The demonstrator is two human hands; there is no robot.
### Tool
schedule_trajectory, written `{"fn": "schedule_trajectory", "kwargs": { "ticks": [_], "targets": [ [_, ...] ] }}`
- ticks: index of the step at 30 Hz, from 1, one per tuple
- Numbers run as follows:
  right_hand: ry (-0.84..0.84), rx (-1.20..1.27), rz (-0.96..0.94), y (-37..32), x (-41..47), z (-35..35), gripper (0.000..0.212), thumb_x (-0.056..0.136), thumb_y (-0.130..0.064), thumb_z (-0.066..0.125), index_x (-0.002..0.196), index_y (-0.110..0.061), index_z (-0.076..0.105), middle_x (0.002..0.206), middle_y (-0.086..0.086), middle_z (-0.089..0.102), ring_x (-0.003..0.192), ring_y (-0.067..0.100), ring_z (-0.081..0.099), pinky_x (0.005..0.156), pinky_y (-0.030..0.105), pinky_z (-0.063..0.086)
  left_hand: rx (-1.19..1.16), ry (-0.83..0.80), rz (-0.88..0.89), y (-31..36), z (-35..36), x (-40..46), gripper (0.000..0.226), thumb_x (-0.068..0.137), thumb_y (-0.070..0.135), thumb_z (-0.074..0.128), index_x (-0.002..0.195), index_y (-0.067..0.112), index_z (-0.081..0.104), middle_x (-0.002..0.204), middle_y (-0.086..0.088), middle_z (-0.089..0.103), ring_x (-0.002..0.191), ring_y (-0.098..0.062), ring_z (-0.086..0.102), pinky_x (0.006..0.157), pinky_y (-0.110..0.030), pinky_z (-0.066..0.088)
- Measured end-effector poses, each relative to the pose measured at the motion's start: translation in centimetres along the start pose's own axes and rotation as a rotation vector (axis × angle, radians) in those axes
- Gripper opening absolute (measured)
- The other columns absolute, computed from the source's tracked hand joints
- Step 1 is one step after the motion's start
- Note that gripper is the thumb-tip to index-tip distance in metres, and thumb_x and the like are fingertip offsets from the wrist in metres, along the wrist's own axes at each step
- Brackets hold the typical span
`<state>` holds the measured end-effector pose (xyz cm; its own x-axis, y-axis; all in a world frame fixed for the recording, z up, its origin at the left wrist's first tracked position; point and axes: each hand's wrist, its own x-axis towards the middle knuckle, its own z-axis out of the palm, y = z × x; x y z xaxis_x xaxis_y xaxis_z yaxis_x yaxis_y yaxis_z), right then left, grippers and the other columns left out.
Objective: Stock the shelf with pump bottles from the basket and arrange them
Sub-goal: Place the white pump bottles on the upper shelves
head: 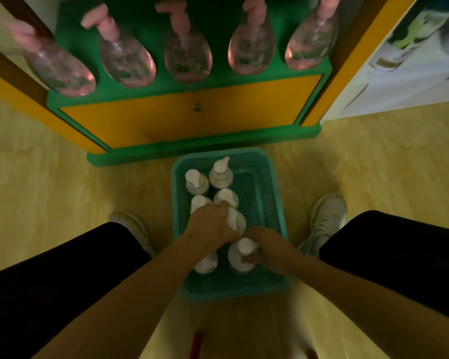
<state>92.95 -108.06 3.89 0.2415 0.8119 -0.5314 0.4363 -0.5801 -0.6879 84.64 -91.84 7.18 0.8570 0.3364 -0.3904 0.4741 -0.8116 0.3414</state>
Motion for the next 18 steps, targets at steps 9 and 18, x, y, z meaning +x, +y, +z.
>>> {"fn": "schedule_trajectory", "kwargs": {
  "ticks": [9, 18],
  "targets": [
    [0.211, 0.488, -0.058, -7.0, -4.8, -9.7, 0.04, 0.069, -0.056, 0.074, 0.099, -0.03, 0.069, 0.097, -0.005, 0.074, 0.094, 0.015, 0.069, 0.074, 0.028, 0.057, -0.591, 0.281, -0.08, -0.5, -9.3, -3.1, 0.036, 0.072, 0.038, 0.076, 0.096, 0.018, 0.058, 0.08, 0.009, 0.056, 0.071, -0.006, 0.053, 0.054, -0.008, 0.038],
    [0.366, 0.95, -0.184, -17.9, -8.4, -17.0, 0.048, 0.075, -0.056, 0.057, 0.117, -0.032, 0.06, 0.109, -0.001, 0.068, 0.099, 0.012, 0.066, 0.077, 0.029, 0.055, -1.239, 0.536, -0.008, 2.8, -22.2, -6.2, 0.008, 0.085, 0.039, 0.061, 0.087, 0.032, 0.066, 0.091, 0.005, 0.07, 0.089, -0.015, 0.067, 0.072, -0.029, 0.055]
  ]
}}
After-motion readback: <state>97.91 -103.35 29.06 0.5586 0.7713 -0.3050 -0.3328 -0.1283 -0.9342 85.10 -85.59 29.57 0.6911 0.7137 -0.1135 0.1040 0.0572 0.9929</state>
